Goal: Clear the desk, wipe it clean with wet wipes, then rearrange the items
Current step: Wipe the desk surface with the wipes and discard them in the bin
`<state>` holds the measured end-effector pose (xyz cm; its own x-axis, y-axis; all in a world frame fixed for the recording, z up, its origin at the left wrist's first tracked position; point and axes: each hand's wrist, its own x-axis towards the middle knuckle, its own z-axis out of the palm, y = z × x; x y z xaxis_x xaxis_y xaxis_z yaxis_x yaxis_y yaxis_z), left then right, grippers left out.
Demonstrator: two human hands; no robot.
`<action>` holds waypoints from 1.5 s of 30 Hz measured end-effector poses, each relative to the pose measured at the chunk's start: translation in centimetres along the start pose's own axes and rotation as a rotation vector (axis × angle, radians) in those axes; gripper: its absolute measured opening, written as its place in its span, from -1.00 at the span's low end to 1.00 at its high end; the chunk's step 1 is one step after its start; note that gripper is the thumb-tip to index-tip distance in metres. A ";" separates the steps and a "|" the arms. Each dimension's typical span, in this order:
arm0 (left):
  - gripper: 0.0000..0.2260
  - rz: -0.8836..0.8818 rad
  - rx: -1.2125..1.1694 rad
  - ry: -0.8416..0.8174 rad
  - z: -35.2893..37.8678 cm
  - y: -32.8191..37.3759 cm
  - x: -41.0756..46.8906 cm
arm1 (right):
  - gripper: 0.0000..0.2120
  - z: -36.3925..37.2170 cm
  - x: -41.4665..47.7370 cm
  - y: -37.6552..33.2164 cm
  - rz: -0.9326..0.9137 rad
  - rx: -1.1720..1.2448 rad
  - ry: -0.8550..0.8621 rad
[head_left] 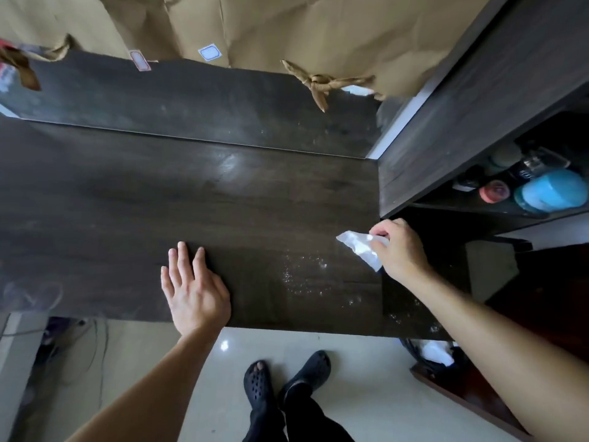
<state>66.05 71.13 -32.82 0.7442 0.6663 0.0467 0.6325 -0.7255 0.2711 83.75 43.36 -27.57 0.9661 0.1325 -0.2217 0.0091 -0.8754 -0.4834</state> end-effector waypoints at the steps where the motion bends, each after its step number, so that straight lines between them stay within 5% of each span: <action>1: -0.53 -0.002 0.000 -0.003 0.1 0.0 0.0 | -0.86 0.5 -0.3 0.0 -0.099 -0.181 0.083; 5: -0.53 0.002 -0.008 -0.006 0.2 -0.1 0.0 | -0.62 2.3 -2.8 0.1 -0.237 -0.344 0.051; 13: -0.56 0.016 -0.040 -0.018 0.1 -0.3 -0.2 | -0.85 2.7 -12.5 1.8 -0.374 -0.078 -0.209; 18: -0.58 0.031 -0.041 0.017 0.4 -0.3 0.0 | -0.82 0.5 -2.1 0.8 -0.127 -0.007 0.120; 22: -0.59 0.039 -0.042 0.029 0.8 -0.6 0.0 | -0.79 2.6 -4.8 0.4 -0.100 -0.076 0.125; 28: -0.56 0.033 -0.051 0.022 0.7 -0.7 -0.1 | -0.80 5.3 -16.6 -0.3 -0.294 0.001 -0.189; 35: -0.58 0.032 -0.032 0.004 0.8 -0.6 0.1 | -0.76 3.4 -1.9 -2.6 -0.021 -0.045 0.239; 39: -0.57 0.031 -0.015 -0.015 0.7 -0.7 0.1 | -0.69 7.3 -4.9 -5.0 -0.271 -0.128 0.137; 41: -0.57 0.031 -0.012 -0.022 0.6 -0.7 0.1 | -0.85 8.3 -9.5 -4.5 -0.363 -0.061 0.043; 45: -0.56 0.025 -0.019 -0.032 0.4 -0.6 0.1 | -0.82 7.4 -14.8 -3.5 -0.510 0.003 -0.233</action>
<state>65.80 71.54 -33.39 0.7662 0.6421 0.0232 0.6099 -0.7382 0.2884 67.50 47.85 -28.85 0.7568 0.6383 -0.1405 0.4590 -0.6721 -0.5810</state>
